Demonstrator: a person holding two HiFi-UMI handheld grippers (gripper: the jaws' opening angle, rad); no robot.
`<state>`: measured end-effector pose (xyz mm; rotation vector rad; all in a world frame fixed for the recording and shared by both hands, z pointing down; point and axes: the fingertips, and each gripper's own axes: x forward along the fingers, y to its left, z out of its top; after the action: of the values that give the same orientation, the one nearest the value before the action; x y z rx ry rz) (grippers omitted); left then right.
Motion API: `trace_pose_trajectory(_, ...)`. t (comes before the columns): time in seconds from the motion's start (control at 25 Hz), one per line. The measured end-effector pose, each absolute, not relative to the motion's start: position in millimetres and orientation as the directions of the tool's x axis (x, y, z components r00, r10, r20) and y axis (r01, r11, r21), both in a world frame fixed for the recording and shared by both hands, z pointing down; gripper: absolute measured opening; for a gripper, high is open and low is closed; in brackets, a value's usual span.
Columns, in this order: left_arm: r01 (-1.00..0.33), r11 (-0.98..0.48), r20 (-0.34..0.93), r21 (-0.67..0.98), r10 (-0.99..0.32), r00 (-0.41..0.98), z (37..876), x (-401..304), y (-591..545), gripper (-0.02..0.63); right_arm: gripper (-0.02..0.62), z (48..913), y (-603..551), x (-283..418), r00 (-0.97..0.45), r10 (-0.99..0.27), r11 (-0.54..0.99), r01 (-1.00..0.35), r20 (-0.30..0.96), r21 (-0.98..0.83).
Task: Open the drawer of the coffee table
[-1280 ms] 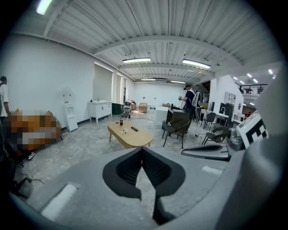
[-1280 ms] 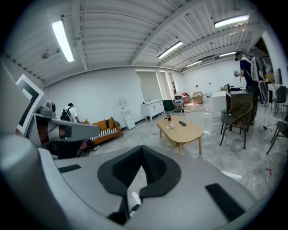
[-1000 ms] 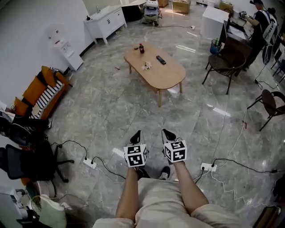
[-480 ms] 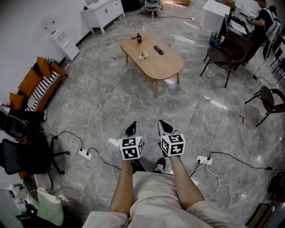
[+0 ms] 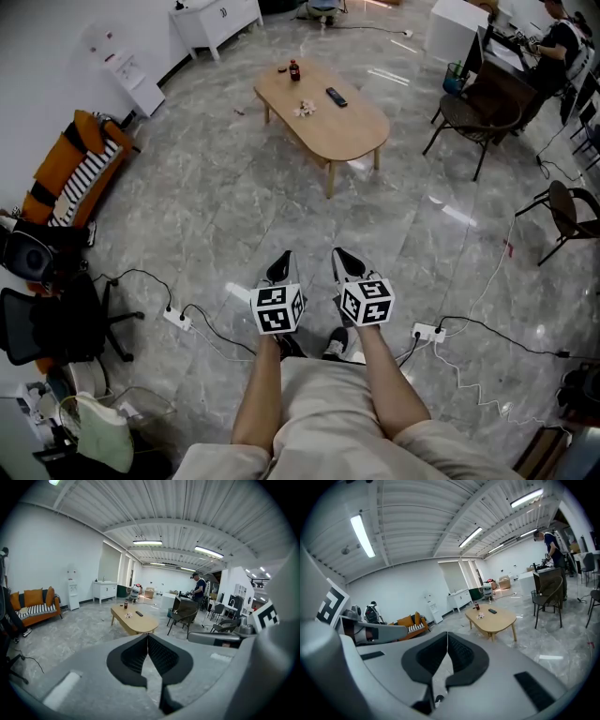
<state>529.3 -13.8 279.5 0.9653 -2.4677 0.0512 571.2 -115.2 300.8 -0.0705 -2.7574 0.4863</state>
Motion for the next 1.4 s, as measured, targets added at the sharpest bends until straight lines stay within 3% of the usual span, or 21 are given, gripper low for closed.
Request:
trace_pose_trajectory(0.44, -0.654, 0.735, 0.470, 0.176, -0.647, -0.601, 290, 476, 20, 0.011, 0.017, 316, -88, 525, -0.932, 0.090, 0.940, -0.037, 0.351, -0.340)
trace_pose_trajectory(1.04, -0.708, 0.676, 0.508, 0.204, -0.691, -0.513, 299, 319, 38, 0.011, 0.017, 331, -65, 403, -0.877, -0.018, 0.959, -0.151, 0.481, -0.239)
trace_pose_trajectory(1.4, -0.769, 0.615, 0.494, 0.177, -0.731, -0.471, 287, 223, 90, 0.011, 0.017, 341, -26, 317, -0.875, -0.083, 0.943, -0.223, 0.477, -0.246)
